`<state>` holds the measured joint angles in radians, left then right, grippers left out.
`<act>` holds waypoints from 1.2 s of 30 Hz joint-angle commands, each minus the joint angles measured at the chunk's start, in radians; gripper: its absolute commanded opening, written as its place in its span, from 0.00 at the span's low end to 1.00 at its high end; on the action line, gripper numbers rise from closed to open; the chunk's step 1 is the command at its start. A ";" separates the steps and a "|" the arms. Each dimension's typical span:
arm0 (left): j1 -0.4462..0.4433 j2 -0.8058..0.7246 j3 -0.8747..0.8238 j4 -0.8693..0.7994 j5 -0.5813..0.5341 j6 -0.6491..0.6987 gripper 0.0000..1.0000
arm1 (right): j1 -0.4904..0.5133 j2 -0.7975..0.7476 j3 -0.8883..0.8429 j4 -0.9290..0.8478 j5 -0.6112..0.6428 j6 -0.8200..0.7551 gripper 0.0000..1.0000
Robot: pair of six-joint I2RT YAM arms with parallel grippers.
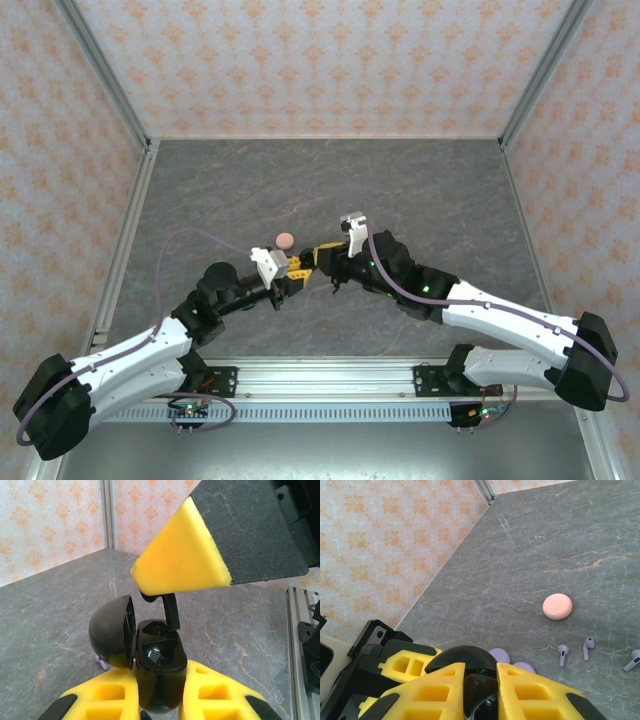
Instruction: Insert the wireless bluetooth earbuds into the charging case
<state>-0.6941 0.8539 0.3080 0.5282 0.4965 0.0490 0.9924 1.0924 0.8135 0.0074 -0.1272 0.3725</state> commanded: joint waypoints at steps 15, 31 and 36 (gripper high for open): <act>-0.006 -0.006 0.033 0.029 0.002 -0.021 0.00 | 0.024 0.036 0.029 -0.005 -0.001 -0.034 0.19; -0.005 -0.006 0.029 0.027 0.004 -0.024 0.00 | 0.025 0.061 0.075 -0.069 -0.078 -0.040 0.23; -0.005 -0.007 0.028 0.025 0.002 -0.024 0.00 | 0.026 0.069 0.097 -0.082 -0.089 -0.034 0.27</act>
<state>-0.6941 0.8536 0.3084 0.5201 0.4927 0.0261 1.0077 1.1587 0.8696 -0.0559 -0.1802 0.3405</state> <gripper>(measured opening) 0.173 0.258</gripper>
